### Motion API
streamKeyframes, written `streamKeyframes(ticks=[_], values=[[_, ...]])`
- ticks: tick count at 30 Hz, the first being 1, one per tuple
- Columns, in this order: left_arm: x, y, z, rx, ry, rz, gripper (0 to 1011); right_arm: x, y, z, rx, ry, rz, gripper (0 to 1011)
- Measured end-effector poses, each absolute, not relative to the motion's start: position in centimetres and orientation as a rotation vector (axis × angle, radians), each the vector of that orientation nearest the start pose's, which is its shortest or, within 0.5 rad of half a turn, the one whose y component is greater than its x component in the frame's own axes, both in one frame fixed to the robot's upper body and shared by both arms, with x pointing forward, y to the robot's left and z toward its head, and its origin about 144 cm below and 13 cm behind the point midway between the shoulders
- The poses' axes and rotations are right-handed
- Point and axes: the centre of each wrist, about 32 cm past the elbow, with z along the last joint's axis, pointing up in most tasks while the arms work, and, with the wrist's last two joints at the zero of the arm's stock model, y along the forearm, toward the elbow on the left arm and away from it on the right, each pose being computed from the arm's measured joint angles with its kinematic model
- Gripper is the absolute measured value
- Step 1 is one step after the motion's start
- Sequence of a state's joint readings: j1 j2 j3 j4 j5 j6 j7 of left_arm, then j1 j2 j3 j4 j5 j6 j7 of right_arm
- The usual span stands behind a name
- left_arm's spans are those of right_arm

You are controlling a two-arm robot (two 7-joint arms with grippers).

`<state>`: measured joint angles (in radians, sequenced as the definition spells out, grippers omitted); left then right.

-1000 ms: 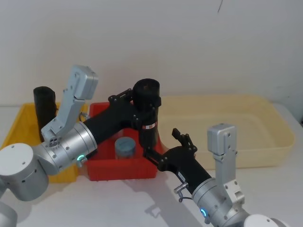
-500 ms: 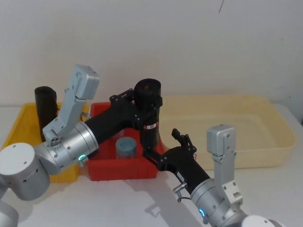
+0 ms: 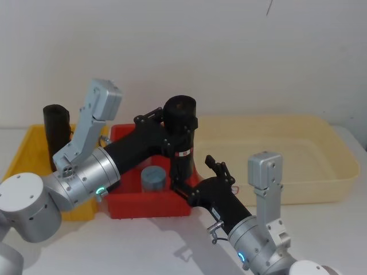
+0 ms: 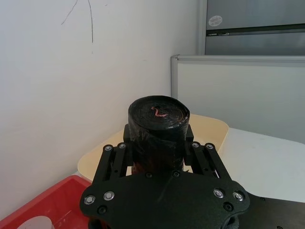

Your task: Pick up the garbage bag with the one hand and transfer it to the other hand.

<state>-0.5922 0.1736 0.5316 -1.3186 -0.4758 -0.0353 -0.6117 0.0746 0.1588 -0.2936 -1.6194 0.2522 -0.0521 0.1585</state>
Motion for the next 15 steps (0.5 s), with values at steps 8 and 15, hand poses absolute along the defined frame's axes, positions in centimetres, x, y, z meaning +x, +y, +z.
streamKeyframes(ticks=[8, 15], values=[[58.06, 13.47, 126.16, -0.188, -0.142, 0.488, 533, 46.96, -17.63, 116.83, 0.16, -0.028, -1.102, 1000], [58.06, 13.47, 126.16, -0.188, -0.142, 0.488, 533, 47.3, -17.47, 116.67, 0.164, -0.029, -1.1, 1000]])
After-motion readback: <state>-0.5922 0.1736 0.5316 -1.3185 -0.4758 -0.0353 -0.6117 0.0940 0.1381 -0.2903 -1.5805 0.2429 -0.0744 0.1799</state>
